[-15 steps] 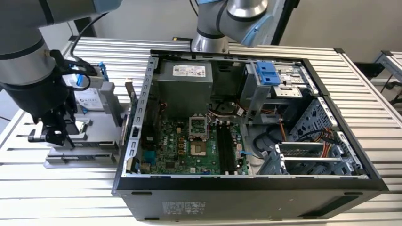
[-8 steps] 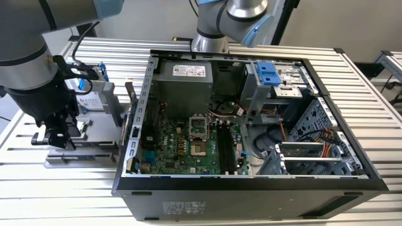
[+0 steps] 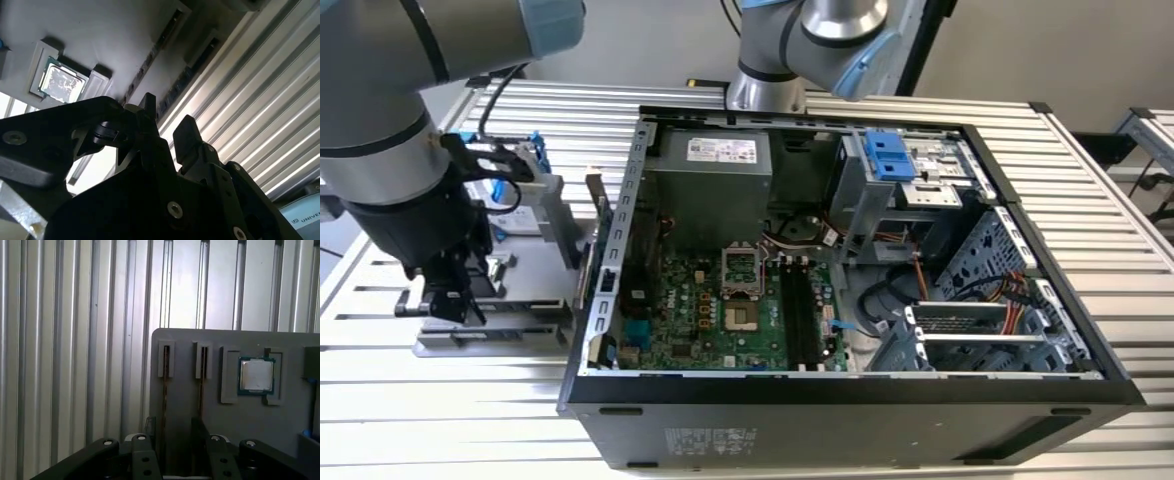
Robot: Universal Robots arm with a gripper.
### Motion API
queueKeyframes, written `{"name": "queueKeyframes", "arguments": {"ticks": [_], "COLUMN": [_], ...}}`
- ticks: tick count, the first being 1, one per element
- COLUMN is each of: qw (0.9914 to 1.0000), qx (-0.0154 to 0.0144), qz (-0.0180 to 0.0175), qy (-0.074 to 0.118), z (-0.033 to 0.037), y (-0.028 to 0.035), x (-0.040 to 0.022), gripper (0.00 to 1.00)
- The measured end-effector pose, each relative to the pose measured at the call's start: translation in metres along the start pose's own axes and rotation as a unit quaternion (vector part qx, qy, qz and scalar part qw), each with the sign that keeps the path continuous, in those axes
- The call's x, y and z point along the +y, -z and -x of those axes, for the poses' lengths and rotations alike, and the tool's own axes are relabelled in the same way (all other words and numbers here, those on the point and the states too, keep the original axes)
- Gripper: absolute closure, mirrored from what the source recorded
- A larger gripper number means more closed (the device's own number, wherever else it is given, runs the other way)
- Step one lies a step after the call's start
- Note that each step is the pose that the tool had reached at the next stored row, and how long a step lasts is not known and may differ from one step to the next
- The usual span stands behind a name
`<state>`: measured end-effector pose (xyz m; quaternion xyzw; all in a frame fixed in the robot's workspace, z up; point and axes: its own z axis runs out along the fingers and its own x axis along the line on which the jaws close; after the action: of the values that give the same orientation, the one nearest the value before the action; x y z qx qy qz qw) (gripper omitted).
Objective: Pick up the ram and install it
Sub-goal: 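Pick up the ram and move it above insertion slot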
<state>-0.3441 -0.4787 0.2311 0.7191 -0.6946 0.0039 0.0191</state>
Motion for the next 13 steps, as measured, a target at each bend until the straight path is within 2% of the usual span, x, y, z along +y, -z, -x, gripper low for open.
{"name": "queueKeyframes", "arguments": {"ticks": [8,13], "qw": [0.99999,0.99993], "qx": [0.0001,0.0012], "qz": [0.0001,0.0004], "qy": [-0.004,-0.011], "z": [-0.0006,-0.0006], "y": [-0.0127,-0.0196], "x": [-0.0007,-0.0010], "gripper": [0.00,0.00]}}
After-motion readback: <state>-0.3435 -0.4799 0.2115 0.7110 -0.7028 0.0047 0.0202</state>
